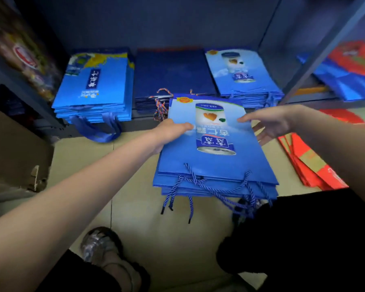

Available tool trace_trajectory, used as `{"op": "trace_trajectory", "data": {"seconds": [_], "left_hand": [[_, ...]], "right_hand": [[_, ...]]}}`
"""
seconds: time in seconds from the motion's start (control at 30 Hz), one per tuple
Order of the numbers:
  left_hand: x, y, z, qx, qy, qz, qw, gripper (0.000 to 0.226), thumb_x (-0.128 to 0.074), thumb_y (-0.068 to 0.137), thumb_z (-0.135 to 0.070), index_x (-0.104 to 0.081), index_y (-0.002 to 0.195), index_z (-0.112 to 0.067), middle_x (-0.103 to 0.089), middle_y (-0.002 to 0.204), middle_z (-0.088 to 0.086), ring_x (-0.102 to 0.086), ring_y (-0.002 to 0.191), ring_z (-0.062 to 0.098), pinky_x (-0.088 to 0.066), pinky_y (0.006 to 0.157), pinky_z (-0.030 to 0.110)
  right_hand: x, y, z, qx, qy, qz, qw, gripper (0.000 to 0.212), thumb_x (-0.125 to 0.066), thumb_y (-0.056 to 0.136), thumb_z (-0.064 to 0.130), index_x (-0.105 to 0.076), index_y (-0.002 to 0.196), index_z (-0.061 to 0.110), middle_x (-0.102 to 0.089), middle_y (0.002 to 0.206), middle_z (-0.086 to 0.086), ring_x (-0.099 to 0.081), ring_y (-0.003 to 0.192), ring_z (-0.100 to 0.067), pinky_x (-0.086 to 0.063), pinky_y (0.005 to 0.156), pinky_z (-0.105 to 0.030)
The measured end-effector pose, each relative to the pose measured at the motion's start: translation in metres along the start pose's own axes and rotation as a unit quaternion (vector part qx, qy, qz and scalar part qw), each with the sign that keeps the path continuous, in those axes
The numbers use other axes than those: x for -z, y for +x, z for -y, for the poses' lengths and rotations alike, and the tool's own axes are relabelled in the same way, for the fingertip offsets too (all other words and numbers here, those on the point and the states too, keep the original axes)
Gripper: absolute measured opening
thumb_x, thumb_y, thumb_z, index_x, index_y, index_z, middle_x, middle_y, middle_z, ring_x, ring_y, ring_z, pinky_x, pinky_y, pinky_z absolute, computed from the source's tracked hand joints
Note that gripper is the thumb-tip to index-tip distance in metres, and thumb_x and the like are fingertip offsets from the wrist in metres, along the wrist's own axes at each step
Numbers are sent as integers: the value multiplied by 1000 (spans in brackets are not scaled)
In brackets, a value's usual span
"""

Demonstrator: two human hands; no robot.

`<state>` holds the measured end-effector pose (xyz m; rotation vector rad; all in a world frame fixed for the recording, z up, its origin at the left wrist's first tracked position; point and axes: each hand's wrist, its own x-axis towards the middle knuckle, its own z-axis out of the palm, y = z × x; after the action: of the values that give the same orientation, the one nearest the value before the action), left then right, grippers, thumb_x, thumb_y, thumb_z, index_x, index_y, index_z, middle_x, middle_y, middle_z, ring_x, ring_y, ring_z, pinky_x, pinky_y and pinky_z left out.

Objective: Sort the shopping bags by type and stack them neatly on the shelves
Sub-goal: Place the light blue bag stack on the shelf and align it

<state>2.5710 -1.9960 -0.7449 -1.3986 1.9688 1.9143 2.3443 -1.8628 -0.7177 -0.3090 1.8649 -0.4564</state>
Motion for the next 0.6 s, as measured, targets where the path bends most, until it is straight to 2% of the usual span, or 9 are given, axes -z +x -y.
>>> {"op": "trace_trajectory", "data": {"seconds": [0.1, 0.17, 0.2, 0.27, 0.3, 0.33, 0.43, 0.53, 0.6], "left_hand": [[-28, 11, -33, -37, -7, 12, 999, 92, -69, 52, -59, -49, 131, -15, -57, 129, 3, -59, 111, 23, -49, 95, 41], [-46, 22, -57, -40, -16, 7, 999, 102, -68, 43, -64, -47, 132, -17, -55, 133, 2, -57, 116, 24, -46, 98, 44], [-55, 22, -74, -40, -25, -1, 999, 98, -69, 47, -62, -47, 131, -16, -55, 132, 2, -57, 115, 25, -46, 97, 45], [-68, 36, -98, -41, -52, -8, 998, 71, -69, 66, -50, -49, 121, -10, -60, 122, 6, -61, 107, 26, -49, 93, 47], [-73, 47, -106, -36, -57, -13, 998, 64, -69, 68, -45, -50, 117, -8, -61, 118, 7, -63, 103, 27, -51, 91, 47], [-77, 60, -112, -31, -50, -25, 998, 70, -68, 62, -47, -51, 118, -8, -60, 118, 8, -63, 101, 28, -51, 90, 48], [-74, 124, -125, -43, -62, -52, 996, 88, -64, 48, -51, -50, 125, -10, -58, 124, 7, -61, 105, 27, -50, 93, 47], [-72, 178, -152, -75, -86, -72, 991, 71, -65, 60, -45, -55, 120, -9, -61, 119, 4, -61, 106, 23, -47, 97, 40], [-73, 209, -165, -113, -72, -77, 988, 47, -63, 79, -35, -52, 119, -11, -58, 115, -1, -57, 107, 19, -44, 94, 30]], "right_hand": [[51, -13, 1, 12, 22, -27, 999, 19, -51, 92, 33, -52, 107, 21, -62, 92, -3, -62, 62, -23, -55, 59, -30], [79, -9, 2, 28, 77, -72, 994, 28, -60, 86, 34, -52, 110, 22, -62, 95, -5, -63, 67, -22, -53, 62, -30], [89, -3, 7, 45, 111, -101, 988, 42, -68, 77, 36, -51, 113, 22, -58, 103, -4, -63, 75, -23, -54, 68, -33], [107, 21, 20, 77, 142, -171, 972, 73, -77, 58, 39, -47, 123, 22, -53, 122, -4, -61, 101, -28, -49, 88, -47], [115, 36, 29, 105, 139, -205, 963, 80, -76, 59, 38, -42, 129, 19, -50, 129, -6, -56, 112, -30, -44, 95, -52], [123, 50, 37, 131, 140, -229, 954, 79, -74, 66, 35, -38, 133, 16, -48, 133, -8, -52, 117, -31, -42, 97, -51], [148, 85, 64, 163, 147, -265, 939, 62, -67, 79, 28, -41, 131, 7, -49, 113, -9, -52, 103, -27, -45, 82, -35], [184, 123, 88, 228, 144, -319, 909, 39, -62, 85, 20, -52, 121, 8, -51, 99, -3, -45, 95, -19, -37, 66, -20], [200, 143, 99, 272, 109, -347, 891, 39, -60, 89, 20, -53, 127, 11, -55, 111, -5, -49, 99, -14, -36, 62, -17]]}}
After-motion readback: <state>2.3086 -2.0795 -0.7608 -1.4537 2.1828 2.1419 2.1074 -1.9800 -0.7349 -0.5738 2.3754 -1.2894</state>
